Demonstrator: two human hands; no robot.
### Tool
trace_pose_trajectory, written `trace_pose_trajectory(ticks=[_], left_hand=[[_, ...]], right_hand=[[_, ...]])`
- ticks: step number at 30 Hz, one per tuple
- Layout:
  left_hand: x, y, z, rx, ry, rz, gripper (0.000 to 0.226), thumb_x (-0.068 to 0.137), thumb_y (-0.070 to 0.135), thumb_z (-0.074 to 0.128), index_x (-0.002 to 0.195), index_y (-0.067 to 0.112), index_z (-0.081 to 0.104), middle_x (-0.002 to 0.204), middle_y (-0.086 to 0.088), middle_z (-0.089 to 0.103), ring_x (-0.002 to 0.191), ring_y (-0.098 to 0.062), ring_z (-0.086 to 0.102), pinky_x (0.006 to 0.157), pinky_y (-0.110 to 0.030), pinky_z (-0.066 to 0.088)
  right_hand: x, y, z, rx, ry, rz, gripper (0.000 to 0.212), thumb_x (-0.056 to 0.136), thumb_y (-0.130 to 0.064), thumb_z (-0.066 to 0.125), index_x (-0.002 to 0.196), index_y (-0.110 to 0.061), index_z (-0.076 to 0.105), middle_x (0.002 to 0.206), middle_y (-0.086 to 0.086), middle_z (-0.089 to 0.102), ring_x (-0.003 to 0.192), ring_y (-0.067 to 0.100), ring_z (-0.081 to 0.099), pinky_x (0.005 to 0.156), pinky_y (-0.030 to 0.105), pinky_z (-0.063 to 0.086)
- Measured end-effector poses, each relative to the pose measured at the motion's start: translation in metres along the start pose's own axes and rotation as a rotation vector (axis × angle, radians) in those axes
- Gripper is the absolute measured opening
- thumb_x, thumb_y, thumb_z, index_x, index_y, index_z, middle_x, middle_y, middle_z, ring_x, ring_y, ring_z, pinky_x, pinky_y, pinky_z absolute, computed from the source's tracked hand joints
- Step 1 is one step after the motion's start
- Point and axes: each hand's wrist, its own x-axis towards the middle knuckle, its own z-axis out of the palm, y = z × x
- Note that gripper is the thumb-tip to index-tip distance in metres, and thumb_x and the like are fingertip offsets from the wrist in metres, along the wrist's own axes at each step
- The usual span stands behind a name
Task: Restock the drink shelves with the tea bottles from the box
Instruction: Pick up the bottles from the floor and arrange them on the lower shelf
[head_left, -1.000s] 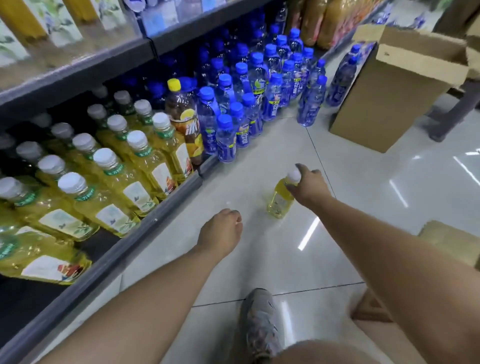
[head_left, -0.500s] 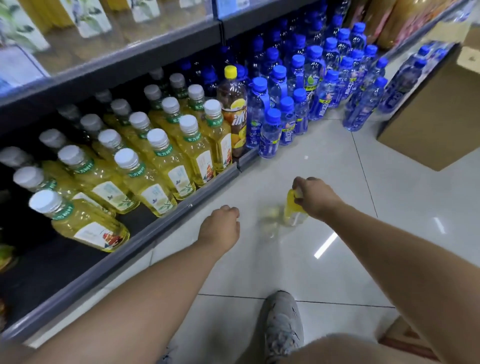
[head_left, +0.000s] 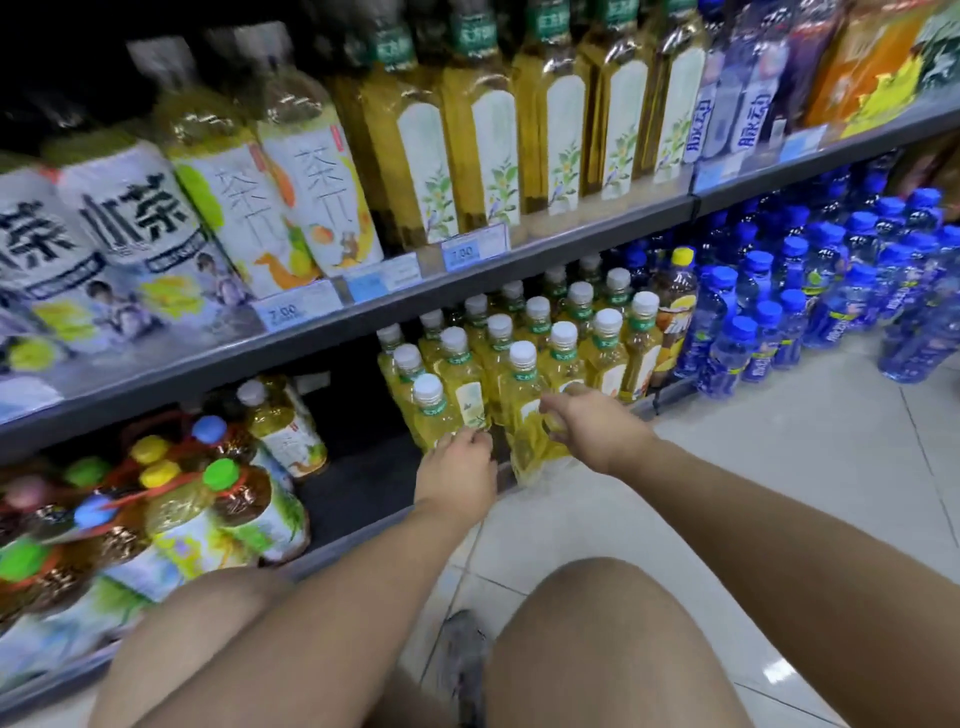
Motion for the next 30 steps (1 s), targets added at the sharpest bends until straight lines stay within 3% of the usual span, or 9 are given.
trace_pose_trajectory(ticks=[8, 12, 18, 23, 30], left_hand=[[0.000, -0.042, -0.017, -0.098, 0.018, -0.189, 0.031, 0.098, 0.028, 0.048, 0.126, 0.018, 0.057, 0.125, -0.004, 0.052, 0.114, -0.027, 0.049, 0.084, -0.039, 0.048], [0.006, -0.054, -0.010, -0.140, 0.000, -0.223, 0.035, 0.098, 0.031, 0.048, 0.130, 0.019, 0.055, 0.129, -0.003, 0.049, 0.116, -0.026, 0.049, 0.088, -0.041, 0.050], [0.018, -0.069, 0.011, -0.235, -0.051, -0.245, 0.038, 0.099, 0.031, 0.050, 0.136, 0.022, 0.050, 0.134, 0.000, 0.045, 0.120, -0.025, 0.048, 0.090, -0.045, 0.052], [0.022, -0.076, 0.025, -0.276, -0.060, -0.203, 0.035, 0.100, 0.028, 0.049, 0.135, 0.025, 0.048, 0.131, 0.003, 0.043, 0.117, -0.023, 0.050, 0.088, -0.045, 0.053], [0.019, -0.082, 0.026, -0.250, -0.110, -0.195, 0.035, 0.100, 0.030, 0.049, 0.134, 0.025, 0.051, 0.130, 0.005, 0.044, 0.116, -0.023, 0.051, 0.089, -0.043, 0.053]], right_hand=[[0.049, -0.056, -0.006, -0.019, 0.045, -0.131, 0.030, 0.093, -0.018, 0.061, 0.121, -0.021, 0.053, 0.113, 0.011, 0.053, 0.093, 0.036, 0.060, 0.081, 0.040, 0.054], [0.075, -0.060, 0.003, -0.023, 0.034, -0.105, 0.031, 0.092, -0.014, 0.060, 0.120, -0.025, 0.053, 0.113, 0.008, 0.051, 0.088, 0.030, 0.059, 0.078, 0.040, 0.055], [0.109, -0.059, 0.031, -0.017, -0.054, -0.056, 0.042, 0.090, -0.001, 0.056, 0.127, -0.022, 0.052, 0.120, 0.009, 0.047, 0.088, 0.026, 0.057, 0.081, 0.041, 0.056], [0.137, -0.058, 0.031, -0.006, -0.039, -0.068, 0.038, 0.090, -0.001, 0.058, 0.122, -0.020, 0.054, 0.121, 0.008, 0.046, 0.088, 0.027, 0.056, 0.071, 0.032, 0.046], [0.145, -0.062, 0.033, -0.053, -0.074, -0.010, 0.056, 0.089, 0.004, 0.057, 0.136, -0.025, 0.048, 0.133, 0.013, 0.043, 0.094, 0.030, 0.061, 0.082, 0.041, 0.057]])
